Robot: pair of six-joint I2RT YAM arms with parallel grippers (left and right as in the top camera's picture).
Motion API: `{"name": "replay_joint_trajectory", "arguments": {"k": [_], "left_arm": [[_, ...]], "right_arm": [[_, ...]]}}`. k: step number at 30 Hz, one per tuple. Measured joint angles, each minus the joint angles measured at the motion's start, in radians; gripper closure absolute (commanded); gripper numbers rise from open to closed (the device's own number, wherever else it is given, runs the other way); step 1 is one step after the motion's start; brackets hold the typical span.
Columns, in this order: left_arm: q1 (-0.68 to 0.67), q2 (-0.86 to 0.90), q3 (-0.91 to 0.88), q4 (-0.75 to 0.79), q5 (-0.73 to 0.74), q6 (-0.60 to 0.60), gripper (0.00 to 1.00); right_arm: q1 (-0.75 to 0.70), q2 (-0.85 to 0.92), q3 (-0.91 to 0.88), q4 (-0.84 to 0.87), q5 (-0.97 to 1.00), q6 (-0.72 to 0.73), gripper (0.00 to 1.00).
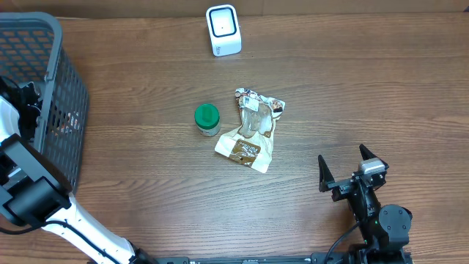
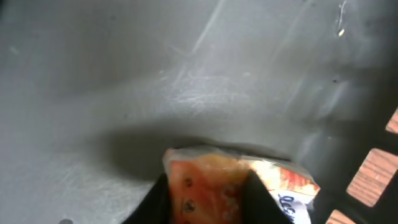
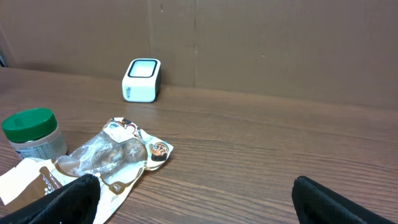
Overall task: Scan the item barcode
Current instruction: 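Move the left gripper back into the basket toward the orange box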
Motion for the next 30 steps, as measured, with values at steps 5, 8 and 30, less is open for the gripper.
{"name": "replay_joint_trajectory", "arguments": {"k": [5, 8, 30], "left_arm": [[0.000, -0.006, 0.000, -0.014, -0.002, 0.001, 0.96], [0.000, -0.011, 0.000, -0.040, -0.010, -0.005, 0.96], [0.001, -0.666, 0.084, -0.079, -0.069, -0.322, 0.96]], "right_arm": [[0.000, 0.000, 0.000, 0.000, 0.000, 0.000, 0.00], [0.000, 0.000, 0.000, 0.000, 0.000, 0.000, 0.00], [0.000, 0.000, 0.000, 0.000, 0.000, 0.000, 0.00]]}}
